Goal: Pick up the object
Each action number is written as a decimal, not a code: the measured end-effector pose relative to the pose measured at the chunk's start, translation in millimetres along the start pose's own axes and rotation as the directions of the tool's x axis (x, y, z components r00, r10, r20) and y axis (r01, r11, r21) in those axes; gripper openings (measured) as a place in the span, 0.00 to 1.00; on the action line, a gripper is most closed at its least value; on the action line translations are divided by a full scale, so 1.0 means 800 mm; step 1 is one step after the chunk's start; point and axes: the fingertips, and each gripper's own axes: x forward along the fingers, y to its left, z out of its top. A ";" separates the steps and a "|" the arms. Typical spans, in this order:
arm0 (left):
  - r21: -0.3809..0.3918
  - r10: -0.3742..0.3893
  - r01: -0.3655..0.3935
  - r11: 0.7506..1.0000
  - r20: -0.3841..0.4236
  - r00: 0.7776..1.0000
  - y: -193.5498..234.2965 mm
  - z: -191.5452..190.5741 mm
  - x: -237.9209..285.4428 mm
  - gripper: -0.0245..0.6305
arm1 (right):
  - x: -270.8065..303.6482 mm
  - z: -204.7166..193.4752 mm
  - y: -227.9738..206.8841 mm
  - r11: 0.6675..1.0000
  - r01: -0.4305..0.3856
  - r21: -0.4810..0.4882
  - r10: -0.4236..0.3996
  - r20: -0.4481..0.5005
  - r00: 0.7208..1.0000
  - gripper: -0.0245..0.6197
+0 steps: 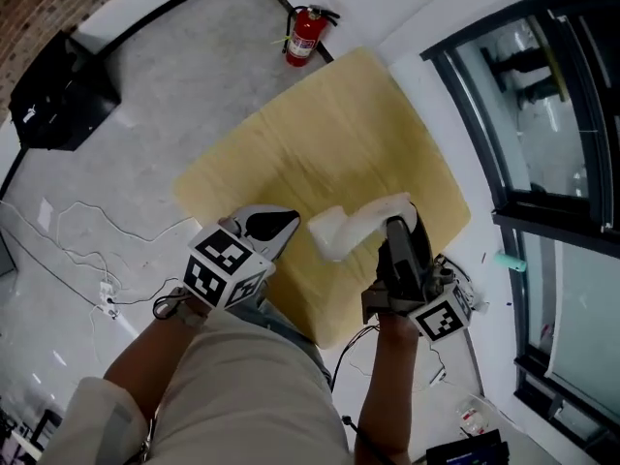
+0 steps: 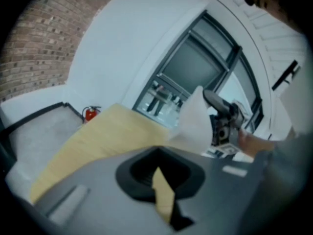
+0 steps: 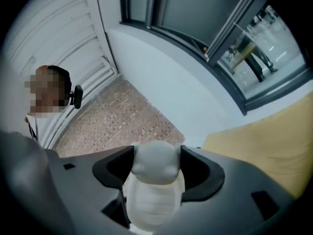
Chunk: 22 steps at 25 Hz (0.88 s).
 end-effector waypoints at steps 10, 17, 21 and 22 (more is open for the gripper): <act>0.280 -0.112 0.111 0.954 -0.012 0.994 -0.185 0.050 0.020 0.04 | -0.182 0.153 0.111 0.987 -0.139 -0.077 0.159 0.467 0.870 0.52; 0.573 -0.301 0.306 0.760 -0.107 0.948 -0.348 0.040 0.063 0.16 | -0.294 0.176 0.119 0.992 -0.038 -0.121 0.097 0.529 0.843 0.51; 0.720 -0.357 0.371 0.586 -0.181 0.916 -0.414 0.018 0.074 0.23 | -0.319 0.177 0.134 0.988 -0.021 -0.156 0.099 0.515 0.851 0.51; 0.751 -0.345 0.353 0.558 -0.177 0.922 -0.417 0.016 0.074 0.25 | -0.322 0.177 0.139 0.984 -0.010 -0.180 0.101 0.505 0.857 0.51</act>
